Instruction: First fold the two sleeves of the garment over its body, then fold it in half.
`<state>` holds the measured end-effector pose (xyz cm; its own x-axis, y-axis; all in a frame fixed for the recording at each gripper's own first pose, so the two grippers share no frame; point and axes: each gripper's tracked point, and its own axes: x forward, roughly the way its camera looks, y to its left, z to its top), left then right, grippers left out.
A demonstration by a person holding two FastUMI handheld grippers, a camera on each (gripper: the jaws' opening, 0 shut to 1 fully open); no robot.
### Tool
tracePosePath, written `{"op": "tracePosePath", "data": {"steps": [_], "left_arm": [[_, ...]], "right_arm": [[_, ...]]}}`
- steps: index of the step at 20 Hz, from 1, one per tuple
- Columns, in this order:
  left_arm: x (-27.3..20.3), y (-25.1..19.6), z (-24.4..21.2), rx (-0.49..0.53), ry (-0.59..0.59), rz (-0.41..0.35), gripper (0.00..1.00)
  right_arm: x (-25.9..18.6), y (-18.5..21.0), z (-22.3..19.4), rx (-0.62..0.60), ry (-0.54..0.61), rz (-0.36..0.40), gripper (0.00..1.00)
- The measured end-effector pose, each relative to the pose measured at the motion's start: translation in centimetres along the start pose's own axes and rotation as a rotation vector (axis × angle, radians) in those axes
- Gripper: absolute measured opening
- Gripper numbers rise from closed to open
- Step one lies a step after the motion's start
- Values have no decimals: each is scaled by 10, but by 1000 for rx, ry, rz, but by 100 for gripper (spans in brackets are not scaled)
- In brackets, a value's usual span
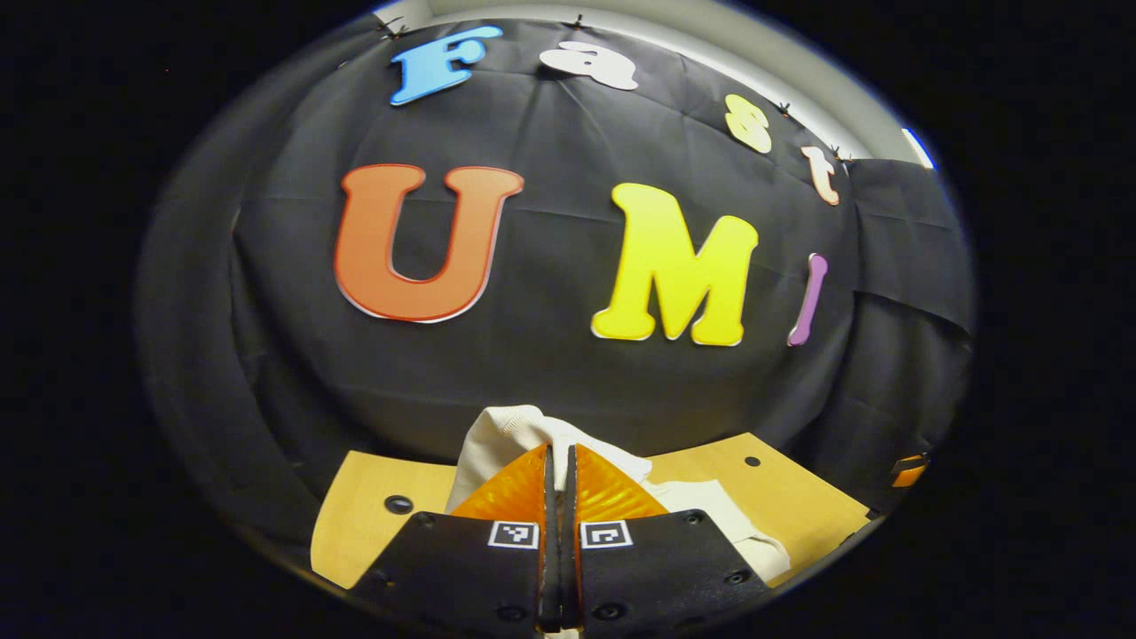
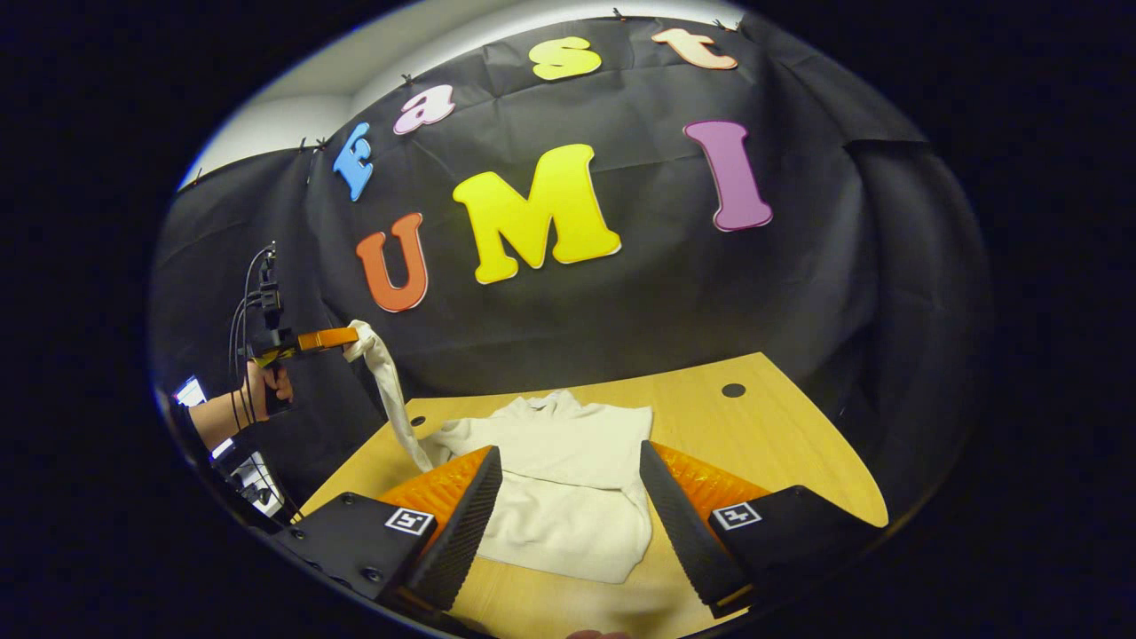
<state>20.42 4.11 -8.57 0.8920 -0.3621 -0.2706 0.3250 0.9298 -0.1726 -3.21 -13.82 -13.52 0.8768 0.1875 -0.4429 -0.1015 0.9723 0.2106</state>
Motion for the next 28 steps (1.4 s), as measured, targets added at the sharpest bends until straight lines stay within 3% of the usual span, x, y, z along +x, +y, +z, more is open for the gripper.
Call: {"op": "tracePosePath", "data": {"steps": [2,8,13,20,22,26,28], "left_arm": [[24,-36,1,28,10,-69,0],[91,-142,-23,70,82,-243,3],[134,-228,-80,91,194,-375,3],[182,-282,-215,200,421,-446,3],[185,-293,-232,191,451,-457,3],[193,-322,-246,192,465,-512,3],[205,-319,-266,218,506,-493,3]], "right_arm": [[-10,-19,5,19,-19,-39,98],[-37,-54,0,55,-31,-112,98],[-62,-81,-5,44,-24,-186,97],[-87,-114,-20,50,32,-282,98],[-91,-120,-26,47,56,-296,94],[-90,-121,-28,32,82,-297,98],[-88,-121,-28,33,89,-292,97]]}}
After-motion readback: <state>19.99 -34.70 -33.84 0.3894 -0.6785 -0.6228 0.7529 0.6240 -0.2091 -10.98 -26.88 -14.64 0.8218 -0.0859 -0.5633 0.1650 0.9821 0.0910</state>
